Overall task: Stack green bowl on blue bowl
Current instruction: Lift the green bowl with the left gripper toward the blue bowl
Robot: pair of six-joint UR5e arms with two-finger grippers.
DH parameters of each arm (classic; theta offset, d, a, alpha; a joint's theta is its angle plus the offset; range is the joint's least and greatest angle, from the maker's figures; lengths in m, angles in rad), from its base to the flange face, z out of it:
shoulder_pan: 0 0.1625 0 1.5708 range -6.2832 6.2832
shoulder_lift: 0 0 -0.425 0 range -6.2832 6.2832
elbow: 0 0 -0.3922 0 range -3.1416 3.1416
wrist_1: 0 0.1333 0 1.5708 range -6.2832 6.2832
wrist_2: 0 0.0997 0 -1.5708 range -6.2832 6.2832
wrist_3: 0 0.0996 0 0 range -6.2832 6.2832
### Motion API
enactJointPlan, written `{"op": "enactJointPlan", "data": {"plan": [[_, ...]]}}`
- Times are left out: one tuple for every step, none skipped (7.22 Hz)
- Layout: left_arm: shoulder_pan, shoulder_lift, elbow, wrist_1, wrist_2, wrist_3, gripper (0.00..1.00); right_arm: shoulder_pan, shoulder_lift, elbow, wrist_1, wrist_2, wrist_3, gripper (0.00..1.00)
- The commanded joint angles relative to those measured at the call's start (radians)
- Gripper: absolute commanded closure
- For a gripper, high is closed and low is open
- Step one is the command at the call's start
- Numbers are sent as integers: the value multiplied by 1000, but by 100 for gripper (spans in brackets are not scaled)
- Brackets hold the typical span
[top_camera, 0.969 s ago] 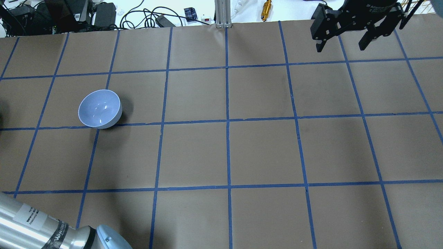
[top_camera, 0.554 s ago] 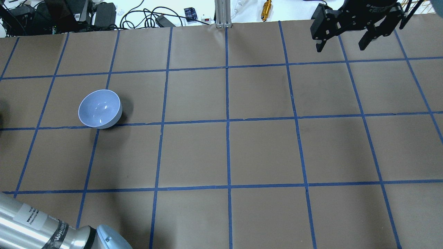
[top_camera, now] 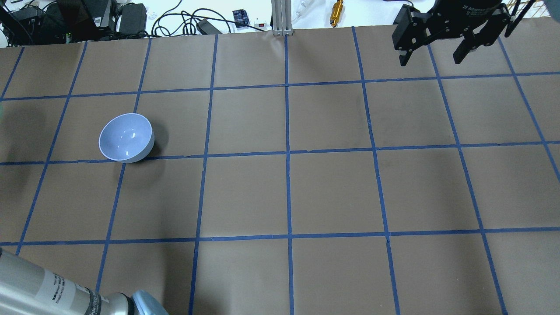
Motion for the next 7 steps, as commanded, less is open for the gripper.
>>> {"op": "enactJointPlan", "data": {"plan": [[-145, 149, -153, -14, 3, -148, 100, 0, -1, 0, 0, 0, 0, 0], [-228, 201, -207, -21, 3, -244, 100, 0, 0, 0, 0, 0, 2, 0], [-296, 249, -258, -33, 3, -327, 100, 0, 0, 0, 0, 0, 2, 0], [-337, 292, -316, -35, -11, -405, 100, 0, -1, 0, 0, 0, 2, 0], [-377, 330, -391, -31, -15, -482, 100, 0, -2, 0, 0, 0, 2, 0], [-416, 366, -468, -17, -11, -521, 100, 0, -2, 0, 0, 0, 2, 0], [-422, 373, -532, 39, -8, -521, 100, 0, 0, 0, 0, 0, 0, 0]]}}
